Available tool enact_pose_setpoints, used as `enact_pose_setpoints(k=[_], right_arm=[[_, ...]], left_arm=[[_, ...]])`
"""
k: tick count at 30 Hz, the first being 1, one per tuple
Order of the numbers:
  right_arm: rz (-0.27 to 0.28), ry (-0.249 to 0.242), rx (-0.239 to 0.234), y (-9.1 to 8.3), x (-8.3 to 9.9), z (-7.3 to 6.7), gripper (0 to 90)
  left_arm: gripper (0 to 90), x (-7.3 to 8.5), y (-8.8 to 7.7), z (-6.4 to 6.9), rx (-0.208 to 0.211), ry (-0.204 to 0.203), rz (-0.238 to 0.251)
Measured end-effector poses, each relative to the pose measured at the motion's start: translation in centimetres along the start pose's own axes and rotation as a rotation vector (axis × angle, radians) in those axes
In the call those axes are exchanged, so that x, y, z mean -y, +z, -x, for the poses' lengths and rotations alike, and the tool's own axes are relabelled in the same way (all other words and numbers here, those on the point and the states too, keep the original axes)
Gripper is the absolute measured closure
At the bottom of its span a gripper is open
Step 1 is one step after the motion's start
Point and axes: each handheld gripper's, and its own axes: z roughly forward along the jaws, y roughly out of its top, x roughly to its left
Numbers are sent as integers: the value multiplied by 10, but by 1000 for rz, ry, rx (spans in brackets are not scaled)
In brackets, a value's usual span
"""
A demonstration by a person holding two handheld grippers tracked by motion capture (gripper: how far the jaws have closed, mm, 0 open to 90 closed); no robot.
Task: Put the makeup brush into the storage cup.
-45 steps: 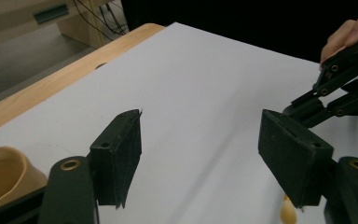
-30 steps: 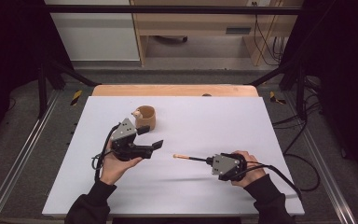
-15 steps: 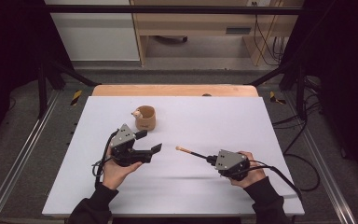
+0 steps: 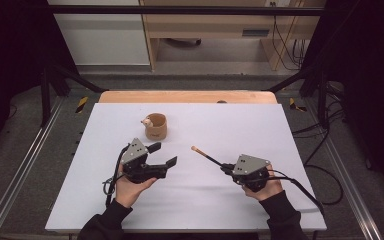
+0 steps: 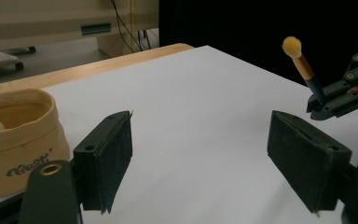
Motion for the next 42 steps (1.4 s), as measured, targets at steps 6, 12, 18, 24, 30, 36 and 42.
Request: enact_pose_setpoints(k=[6,12,18,24,30,36,42], right_arm=[[25,56,-9,4,2,0,850],[30,102,-26,7,5,0,850],[42,139,-30,11,6,-1,850],[46,163,-18,12,7,-2,850],[42,176,-4,14,7,-4,850],[57,198,12,14,7,-4,850],[63,207,18,11,7,-3,850]], left_arm=[[220,3,3,7,5,-6,11],[220,6,7,12,22,-17,13],[220,8,10,19,29,-33,35],[224,8,13,24,45,-62,57],[232,6,16,28,53,-79,75],[242,2,20,32,56,-113,104],[247,-1,28,36,64,-130,111]])
